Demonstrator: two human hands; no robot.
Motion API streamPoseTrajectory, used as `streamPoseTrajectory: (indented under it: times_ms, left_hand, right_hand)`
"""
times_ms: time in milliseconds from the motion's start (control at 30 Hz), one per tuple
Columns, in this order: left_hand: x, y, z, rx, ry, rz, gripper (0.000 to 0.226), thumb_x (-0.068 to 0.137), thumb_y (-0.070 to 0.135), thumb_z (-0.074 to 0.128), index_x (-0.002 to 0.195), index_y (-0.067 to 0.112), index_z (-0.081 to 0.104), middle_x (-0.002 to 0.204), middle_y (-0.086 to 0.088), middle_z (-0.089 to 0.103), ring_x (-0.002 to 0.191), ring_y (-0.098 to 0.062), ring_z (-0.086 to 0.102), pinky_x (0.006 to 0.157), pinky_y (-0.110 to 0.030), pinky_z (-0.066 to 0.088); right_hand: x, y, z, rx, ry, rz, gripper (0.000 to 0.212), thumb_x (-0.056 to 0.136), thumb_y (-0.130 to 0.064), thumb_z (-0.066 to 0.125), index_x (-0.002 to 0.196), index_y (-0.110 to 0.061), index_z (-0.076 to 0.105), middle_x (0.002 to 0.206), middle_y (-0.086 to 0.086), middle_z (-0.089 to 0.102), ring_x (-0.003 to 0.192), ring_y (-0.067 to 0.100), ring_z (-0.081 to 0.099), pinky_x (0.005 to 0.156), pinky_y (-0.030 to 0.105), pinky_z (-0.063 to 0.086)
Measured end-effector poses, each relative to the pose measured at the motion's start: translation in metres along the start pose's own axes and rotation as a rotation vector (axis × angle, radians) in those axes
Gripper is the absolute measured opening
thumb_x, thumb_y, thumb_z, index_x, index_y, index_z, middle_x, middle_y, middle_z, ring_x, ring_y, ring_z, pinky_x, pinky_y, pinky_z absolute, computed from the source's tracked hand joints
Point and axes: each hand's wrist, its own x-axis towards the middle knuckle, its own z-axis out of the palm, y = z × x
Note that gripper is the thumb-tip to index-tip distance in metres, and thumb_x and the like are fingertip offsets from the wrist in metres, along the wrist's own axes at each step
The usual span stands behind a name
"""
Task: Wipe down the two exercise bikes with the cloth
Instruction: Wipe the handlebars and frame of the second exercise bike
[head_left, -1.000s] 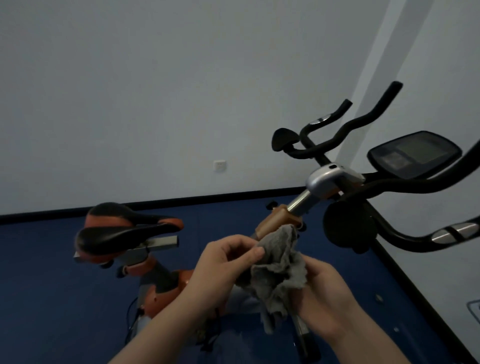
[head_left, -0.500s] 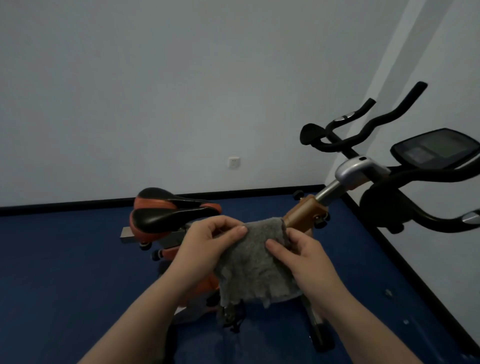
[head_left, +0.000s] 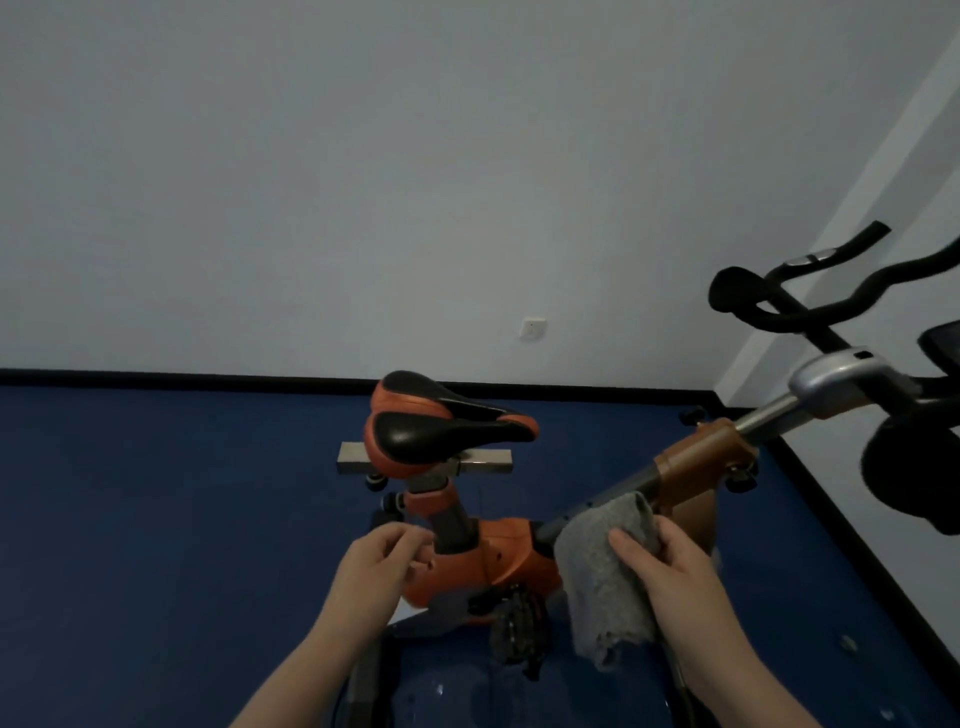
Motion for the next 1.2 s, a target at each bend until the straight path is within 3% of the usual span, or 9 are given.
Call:
streamPoseTrajectory:
  times_ms: [200, 367, 433, 633, 733, 867, 1033, 1100, 1200]
  left_hand:
    - [0.02, -0.01, -0.014, 0.048, -0.009, -0.029, 0.023, 0.098, 0.021, 0.055, 0.083, 0.019, 0.072, 0.079, 0.003, 0.072, 0.071, -0.007, 0.064, 0.07, -0.026, 0.051]
    - [0.048, 0.008, -0.039, 0.133, 0.04, 0.023, 0.021, 0.098, 0.019, 0.054, 0.086, 0.019, 0.071, 0.081, 0.001, 0.072, 0.073, -0.009, 0.065, 0.059, -0.015, 0.045]
    - [0.063, 0.016, -0.053, 0.122, 0.069, 0.034, 0.021, 0.097, 0.017, 0.055, 0.084, 0.02, 0.071, 0.08, 0.002, 0.072, 0.069, -0.002, 0.064, 0.055, -0.01, 0.043]
    - [0.113, 0.037, -0.065, 0.128, 0.115, 0.083, 0.022, 0.096, 0.016, 0.055, 0.084, 0.026, 0.071, 0.082, 0.002, 0.073, 0.07, -0.002, 0.065, 0.056, -0.007, 0.043]
    - [0.126, 0.033, -0.061, 0.15, 0.092, 0.076, 0.02, 0.096, 0.018, 0.055, 0.088, 0.027, 0.07, 0.084, 0.004, 0.073, 0.074, -0.001, 0.066, 0.06, -0.008, 0.044]
    - [0.138, 0.028, -0.057, 0.2, 0.066, 0.055, 0.02, 0.095, 0.017, 0.056, 0.087, 0.031, 0.069, 0.085, 0.006, 0.072, 0.079, -0.006, 0.067, 0.073, -0.018, 0.048]
    - [0.175, 0.042, -0.054, 0.253, 0.053, 0.124, 0.019, 0.093, 0.018, 0.057, 0.084, 0.028, 0.069, 0.08, 0.007, 0.069, 0.065, -0.003, 0.063, 0.063, -0.017, 0.045]
    - [0.188, 0.046, -0.057, 0.267, 0.05, 0.151, 0.019, 0.093, 0.016, 0.058, 0.084, 0.027, 0.071, 0.078, 0.007, 0.07, 0.064, -0.004, 0.063, 0.061, -0.019, 0.047]
    - [0.197, 0.046, -0.065, 0.269, 0.029, 0.158, 0.024, 0.094, 0.015, 0.056, 0.08, 0.03, 0.069, 0.075, 0.008, 0.07, 0.069, -0.003, 0.065, 0.061, -0.016, 0.049]
  right_hand:
    - [0.038, 0.005, 0.038, -0.006, -0.071, 0.047, 0.008, 0.09, -0.023, 0.065, 0.098, -0.022, 0.067, 0.089, -0.006, 0.074, 0.082, 0.011, 0.071, 0.068, 0.03, 0.053]
    - [0.082, -0.005, 0.077, -0.047, -0.13, -0.003, 0.003, 0.09, -0.024, 0.065, 0.092, -0.023, 0.067, 0.084, -0.008, 0.073, 0.074, 0.006, 0.069, 0.065, 0.029, 0.051]
    - [0.097, -0.009, 0.094, -0.031, -0.155, -0.009, 0.003, 0.09, -0.024, 0.066, 0.092, -0.025, 0.067, 0.086, -0.009, 0.073, 0.076, 0.004, 0.069, 0.066, 0.027, 0.051]
    - [0.141, -0.015, 0.127, -0.047, -0.238, -0.058, 0.009, 0.09, -0.024, 0.066, 0.096, -0.03, 0.067, 0.09, -0.016, 0.072, 0.08, -0.002, 0.068, 0.065, 0.017, 0.05]
    - [0.152, -0.021, 0.135, -0.11, -0.257, -0.091, 0.007, 0.09, -0.024, 0.065, 0.097, -0.024, 0.066, 0.085, -0.013, 0.072, 0.077, 0.0, 0.068, 0.061, 0.017, 0.051]
    - [0.15, -0.031, 0.135, -0.233, -0.091, -0.311, 0.005, 0.091, -0.024, 0.063, 0.088, -0.027, 0.06, 0.082, -0.013, 0.066, 0.074, 0.002, 0.064, 0.058, 0.016, 0.049]
    - [0.151, -0.041, 0.158, -0.489, 0.041, -0.701, 0.011, 0.088, -0.03, 0.062, 0.091, -0.034, 0.053, 0.086, -0.019, 0.053, 0.081, -0.003, 0.054, 0.066, 0.006, 0.04]
    - [0.151, -0.031, 0.181, -0.707, -0.099, -0.698, 0.014, 0.089, -0.033, 0.062, 0.102, -0.031, 0.056, 0.1, -0.021, 0.05, 0.09, -0.004, 0.051, 0.072, 0.008, 0.039]
    - [0.145, -0.006, 0.2, -0.886, -0.402, -0.528, 0.038, 0.089, -0.048, 0.057, 0.126, -0.035, 0.055, 0.123, -0.02, 0.043, 0.114, -0.001, 0.042, 0.094, 0.02, 0.041]
